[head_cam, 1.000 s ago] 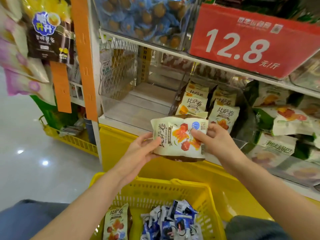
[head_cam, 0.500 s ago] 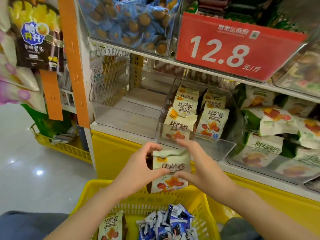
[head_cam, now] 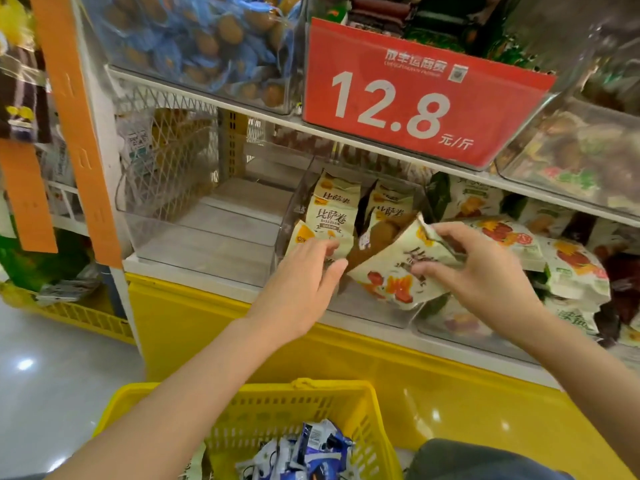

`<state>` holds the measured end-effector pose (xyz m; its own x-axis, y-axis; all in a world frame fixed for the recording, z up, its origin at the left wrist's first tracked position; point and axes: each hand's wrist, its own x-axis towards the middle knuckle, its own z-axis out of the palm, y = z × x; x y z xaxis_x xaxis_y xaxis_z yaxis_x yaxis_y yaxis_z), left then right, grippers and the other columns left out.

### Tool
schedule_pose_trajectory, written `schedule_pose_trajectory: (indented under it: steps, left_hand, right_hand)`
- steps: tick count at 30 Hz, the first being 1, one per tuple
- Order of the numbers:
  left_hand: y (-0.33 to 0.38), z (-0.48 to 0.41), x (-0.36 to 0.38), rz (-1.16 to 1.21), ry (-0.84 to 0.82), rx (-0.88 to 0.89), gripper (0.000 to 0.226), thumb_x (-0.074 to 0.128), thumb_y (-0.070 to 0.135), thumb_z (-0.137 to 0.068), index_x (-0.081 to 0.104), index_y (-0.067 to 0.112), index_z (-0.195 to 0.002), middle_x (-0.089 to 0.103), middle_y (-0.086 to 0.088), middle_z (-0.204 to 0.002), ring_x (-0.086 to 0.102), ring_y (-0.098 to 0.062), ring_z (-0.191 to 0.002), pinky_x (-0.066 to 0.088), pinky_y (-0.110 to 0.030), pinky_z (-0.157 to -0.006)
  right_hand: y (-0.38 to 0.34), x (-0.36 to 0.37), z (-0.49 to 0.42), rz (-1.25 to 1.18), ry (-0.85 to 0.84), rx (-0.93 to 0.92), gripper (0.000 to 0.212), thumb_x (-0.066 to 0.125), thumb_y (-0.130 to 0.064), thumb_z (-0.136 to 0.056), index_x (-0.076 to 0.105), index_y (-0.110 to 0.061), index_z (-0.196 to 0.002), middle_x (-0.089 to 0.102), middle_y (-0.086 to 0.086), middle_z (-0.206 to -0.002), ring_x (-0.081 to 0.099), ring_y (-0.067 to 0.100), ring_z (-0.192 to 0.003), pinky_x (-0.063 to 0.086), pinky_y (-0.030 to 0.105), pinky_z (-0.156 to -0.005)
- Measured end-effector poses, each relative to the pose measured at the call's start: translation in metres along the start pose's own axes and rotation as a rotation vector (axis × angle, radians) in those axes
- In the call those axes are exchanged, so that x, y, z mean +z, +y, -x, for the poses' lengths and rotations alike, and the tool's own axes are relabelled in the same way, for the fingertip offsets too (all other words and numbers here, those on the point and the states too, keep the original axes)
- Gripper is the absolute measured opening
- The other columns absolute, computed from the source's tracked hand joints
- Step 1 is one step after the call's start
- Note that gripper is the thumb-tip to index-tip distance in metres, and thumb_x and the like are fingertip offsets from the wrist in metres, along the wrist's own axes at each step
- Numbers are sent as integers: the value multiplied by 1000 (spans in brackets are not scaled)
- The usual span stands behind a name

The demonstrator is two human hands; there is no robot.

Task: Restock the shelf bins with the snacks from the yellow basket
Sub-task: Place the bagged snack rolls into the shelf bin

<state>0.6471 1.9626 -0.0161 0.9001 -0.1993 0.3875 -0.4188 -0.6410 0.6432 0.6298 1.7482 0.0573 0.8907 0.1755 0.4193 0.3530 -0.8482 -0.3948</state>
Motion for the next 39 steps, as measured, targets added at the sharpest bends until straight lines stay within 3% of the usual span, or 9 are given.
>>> schedule_pose_trajectory:
  steps: [4, 6, 12, 15, 24, 28, 33, 37, 39]
  left_hand:
    - [-17, -12, 21, -351, -68, 111, 39, 27, 40, -98, 48, 22, -126, 52, 5, -124, 43, -11, -116, 29, -29, -101]
    - [-25, -14, 30, -408, -70, 125, 38, 26, 40, -99, 48, 24, -126, 52, 7, -126, 43, -11, -118, 26, -28, -103]
    - [-33, -16, 36, -429, -29, 138, 40, 21, 36, -99, 53, 25, -120, 58, 7, -119, 48, -9, -112, 29, -28, -99]
    - [-34, -13, 36, -420, -13, 164, 49, 15, 37, -96, 55, 22, -120, 59, 6, -116, 49, -11, -110, 32, -28, -98]
    - [-38, -14, 32, -430, -25, 209, 38, 27, 33, -100, 51, 21, -126, 57, 6, -120, 46, -10, -113, 27, -26, -98]
    - [-34, -13, 25, -457, -100, 188, 41, 27, 36, -100, 43, 20, -133, 50, 3, -132, 39, -13, -124, 23, -30, -107]
    - [-27, 15, 7, -496, 12, 76, 37, 38, 33, -96, 45, 20, -130, 49, 1, -131, 39, -16, -124, 25, -33, -109]
    - [-42, 72, -12, -446, 226, -17, 27, 42, 29, -88, 60, 18, -104, 61, 1, -97, 53, -18, -93, 39, -34, -84]
    - [-67, 104, -19, -424, 253, -132, 23, 45, 26, -87, 62, 17, -101, 61, 1, -95, 53, -18, -92, 36, -33, -83]
  right_hand:
    - [19, -12, -29, -51, 207, 114, 44, 72, -37, -75, 53, -32, -115, 55, -29, -85, 55, -17, -70, 43, 6, -58]
    - [24, -6, -40, 96, 213, 81, 49, 73, -38, -75, 55, -24, -119, 63, -14, -97, 58, -1, -82, 50, 22, -70]
    - [41, 40, -71, 427, -282, 170, 62, 69, -43, -78, 43, -27, -133, 57, 3, -126, 56, 25, -110, 46, 33, -82]
    - [48, 59, -80, 484, -297, 147, 65, 67, -35, -82, 36, -22, -138, 49, 11, -133, 46, 30, -121, 38, 38, -99]
    - [55, 65, -65, 425, -229, 36, 58, 58, -33, -89, 35, -18, -141, 37, 6, -148, 26, 22, -140, 18, 33, -115]
    - [41, 70, -16, 284, -181, -30, 56, 45, -40, -93, 29, -20, -143, 31, 3, -151, 28, 18, -139, 25, 28, -110]
    - [13, 95, 47, 352, -236, -61, 64, 33, -43, -97, 10, -15, -150, 5, 1, -158, -6, 10, -145, -8, 22, -114]
    - [-28, 124, 83, 185, -183, -54, 58, 34, -42, -93, 34, -8, -141, 52, 7, -126, 48, 20, -120, 36, 28, -102]
    - [-43, 146, 89, 130, -163, -95, 50, 39, -37, -94, 45, -6, -132, 57, 5, -106, 55, 20, -99, 43, 28, -87]
